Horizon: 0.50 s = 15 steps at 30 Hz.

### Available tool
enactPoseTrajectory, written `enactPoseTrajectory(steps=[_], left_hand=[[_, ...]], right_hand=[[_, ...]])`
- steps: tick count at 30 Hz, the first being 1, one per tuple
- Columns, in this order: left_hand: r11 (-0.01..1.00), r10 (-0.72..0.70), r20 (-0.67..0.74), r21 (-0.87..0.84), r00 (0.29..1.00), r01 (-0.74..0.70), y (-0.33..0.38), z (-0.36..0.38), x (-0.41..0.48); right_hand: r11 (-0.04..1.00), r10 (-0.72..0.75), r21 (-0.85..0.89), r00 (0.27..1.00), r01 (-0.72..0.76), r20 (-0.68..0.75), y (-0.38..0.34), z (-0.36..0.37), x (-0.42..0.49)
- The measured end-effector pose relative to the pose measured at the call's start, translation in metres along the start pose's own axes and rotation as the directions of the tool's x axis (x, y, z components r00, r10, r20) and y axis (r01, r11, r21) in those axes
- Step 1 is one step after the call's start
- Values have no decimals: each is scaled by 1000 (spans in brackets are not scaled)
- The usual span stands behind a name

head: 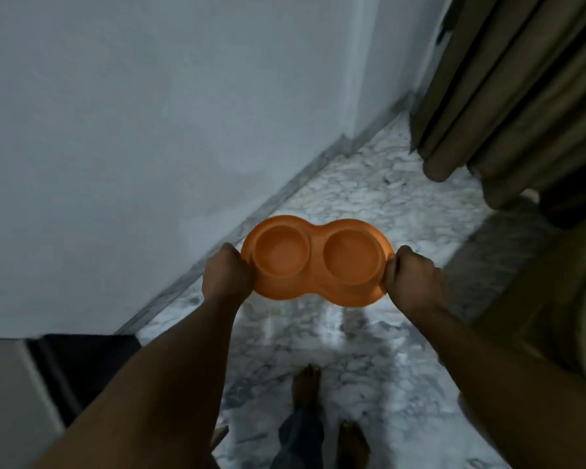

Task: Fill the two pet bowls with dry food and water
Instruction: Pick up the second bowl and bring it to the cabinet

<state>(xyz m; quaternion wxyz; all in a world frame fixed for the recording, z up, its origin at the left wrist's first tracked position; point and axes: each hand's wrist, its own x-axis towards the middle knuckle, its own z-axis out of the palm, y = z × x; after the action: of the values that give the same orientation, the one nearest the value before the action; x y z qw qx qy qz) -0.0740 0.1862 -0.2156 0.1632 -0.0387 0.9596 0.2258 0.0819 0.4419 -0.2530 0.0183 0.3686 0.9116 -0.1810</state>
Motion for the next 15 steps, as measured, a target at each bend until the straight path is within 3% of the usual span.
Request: enactPoseTrajectory(steps=[7, 15], left_hand=[[996, -4, -108, -90, 994, -6, 36, -180, -104], [983, -69, -230, -180, 971, 27, -38, -328, -195]], right_hand=[[991, -132, 12, 988, 134, -83, -74, -191, -55], [937, -346, 15, 932, 349, -111, -184, -277, -139]])
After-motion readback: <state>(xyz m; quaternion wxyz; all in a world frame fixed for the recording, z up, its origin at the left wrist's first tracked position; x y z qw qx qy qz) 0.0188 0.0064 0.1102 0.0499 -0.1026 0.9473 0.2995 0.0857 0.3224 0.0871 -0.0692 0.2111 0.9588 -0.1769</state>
